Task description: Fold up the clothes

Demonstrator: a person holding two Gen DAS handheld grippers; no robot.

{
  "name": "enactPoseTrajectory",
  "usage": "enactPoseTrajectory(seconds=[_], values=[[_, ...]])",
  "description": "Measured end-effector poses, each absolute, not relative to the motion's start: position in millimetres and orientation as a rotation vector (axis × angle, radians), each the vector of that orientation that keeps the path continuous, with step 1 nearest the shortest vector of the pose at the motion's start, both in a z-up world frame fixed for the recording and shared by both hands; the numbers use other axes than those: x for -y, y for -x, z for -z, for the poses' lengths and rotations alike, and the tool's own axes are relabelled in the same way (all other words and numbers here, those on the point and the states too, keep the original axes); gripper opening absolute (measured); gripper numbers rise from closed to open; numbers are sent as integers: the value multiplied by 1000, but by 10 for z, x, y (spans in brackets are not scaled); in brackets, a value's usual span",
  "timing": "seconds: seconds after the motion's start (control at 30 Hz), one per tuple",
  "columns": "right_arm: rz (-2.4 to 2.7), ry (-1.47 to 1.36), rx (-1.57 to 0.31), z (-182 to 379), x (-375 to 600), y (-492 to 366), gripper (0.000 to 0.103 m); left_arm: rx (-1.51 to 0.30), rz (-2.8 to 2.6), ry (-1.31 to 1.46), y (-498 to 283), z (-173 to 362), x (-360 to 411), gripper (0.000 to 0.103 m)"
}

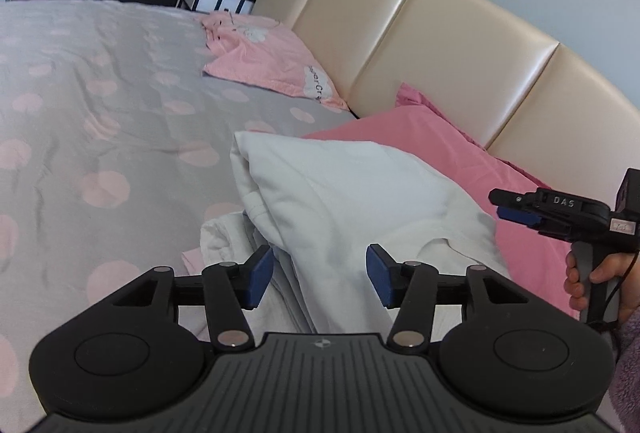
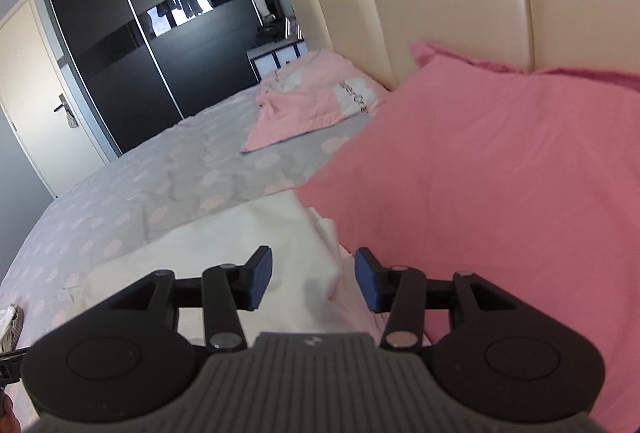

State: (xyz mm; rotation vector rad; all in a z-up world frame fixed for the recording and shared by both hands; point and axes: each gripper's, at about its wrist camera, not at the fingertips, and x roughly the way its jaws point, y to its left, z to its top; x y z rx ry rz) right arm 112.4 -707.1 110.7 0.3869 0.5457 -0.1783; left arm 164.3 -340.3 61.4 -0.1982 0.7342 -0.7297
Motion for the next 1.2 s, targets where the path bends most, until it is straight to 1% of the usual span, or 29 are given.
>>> enactPoseTrajectory(seconds=[0.1,0.23,0.3,0.43,0.47,0.5,0.63,0.7,0.77,0.93,1.07,1.2], values=[[161,-370,-514,-1224,6957,-984,62,-680,739,137,-1508,-735,3365,52],[120,-357,-485,-1402,6711,-820,68,-628,754,97,-1325,-929,3248,52],[93,-333,-476,-1494,6517,-746,75,-607,749,83,-1224,-1028,3158,52],[43,-263,-479,-1628,6062,-636,80,-557,742,64,-1011,-1213,2887,52],[26,-251,-475,-1658,5939,-605,84,-547,737,56,-961,-1253,2811,53],[9,-239,-470,-1689,5817,-574,85,-536,730,49,-905,-1298,2723,54],[-55,-206,-434,-1796,5306,-408,85,-505,698,30,-711,-1444,2357,57],[-82,-182,-423,-1838,5062,-331,87,-499,678,29,-627,-1499,2177,57],[-109,-163,-429,-1867,4798,-245,90,-494,659,26,-549,-1540,2003,59],[-132,-74,-457,-1864,4090,-23,91,-484,621,2,-326,-1616,1575,60],[-134,-45,-486,-1699,3573,165,93,-493,595,-4,-150,-1564,1278,64],[-132,-46,-515,-1382,3124,336,95,-505,556,-38,19,-1426,1048,65]])
